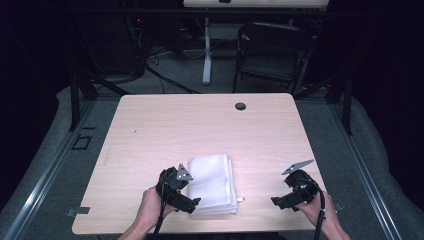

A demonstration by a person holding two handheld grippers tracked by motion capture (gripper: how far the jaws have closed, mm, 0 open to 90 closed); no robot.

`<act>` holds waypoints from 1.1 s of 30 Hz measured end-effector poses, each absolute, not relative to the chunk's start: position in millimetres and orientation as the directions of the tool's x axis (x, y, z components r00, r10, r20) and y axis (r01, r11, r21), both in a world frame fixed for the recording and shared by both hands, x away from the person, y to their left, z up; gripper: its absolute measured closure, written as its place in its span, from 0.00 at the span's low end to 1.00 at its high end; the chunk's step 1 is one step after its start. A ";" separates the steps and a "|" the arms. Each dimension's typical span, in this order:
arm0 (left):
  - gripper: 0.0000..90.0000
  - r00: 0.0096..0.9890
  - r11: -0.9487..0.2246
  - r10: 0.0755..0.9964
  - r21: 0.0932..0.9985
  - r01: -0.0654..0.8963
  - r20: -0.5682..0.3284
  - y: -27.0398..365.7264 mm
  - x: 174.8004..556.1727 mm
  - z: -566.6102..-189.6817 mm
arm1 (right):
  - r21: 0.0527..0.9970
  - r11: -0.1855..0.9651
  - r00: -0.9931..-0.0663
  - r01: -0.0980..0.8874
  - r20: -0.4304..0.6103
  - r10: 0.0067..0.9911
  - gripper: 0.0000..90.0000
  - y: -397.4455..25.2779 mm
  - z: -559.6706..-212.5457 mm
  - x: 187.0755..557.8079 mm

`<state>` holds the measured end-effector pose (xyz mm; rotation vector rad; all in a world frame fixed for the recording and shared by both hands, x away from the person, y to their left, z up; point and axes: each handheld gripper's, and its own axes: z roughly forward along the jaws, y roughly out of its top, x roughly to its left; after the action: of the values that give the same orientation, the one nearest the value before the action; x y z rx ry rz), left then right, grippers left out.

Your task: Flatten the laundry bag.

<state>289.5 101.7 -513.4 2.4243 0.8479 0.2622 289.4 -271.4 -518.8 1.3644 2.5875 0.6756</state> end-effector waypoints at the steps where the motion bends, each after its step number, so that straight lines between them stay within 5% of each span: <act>1: 0.04 0.788 -0.655 0.615 0.562 0.505 0.009 99.1 288.6 -513.6 | 0.444 0.495 -0.586 0.747 0.086 0.806 0.08 -270.6 -518.8 290.2; 16: 0.17 0.891 -0.739 0.454 0.567 0.364 0.021 60.8 278.4 -519.2 | 0.434 0.518 -0.615 0.737 0.111 0.781 0.11 -256.8 -522.9 298.0; 33: 0.35 0.929 -0.843 0.369 0.431 0.323 0.024 35.1 292.8 -548.5 | 0.406 0.546 -0.643 0.733 0.152 0.751 0.13 -244.6 -530.1 299.5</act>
<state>292.8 35.1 -548.5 2.6582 0.5009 0.1476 299.5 -244.6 -530.1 1.3091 2.7263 0.6874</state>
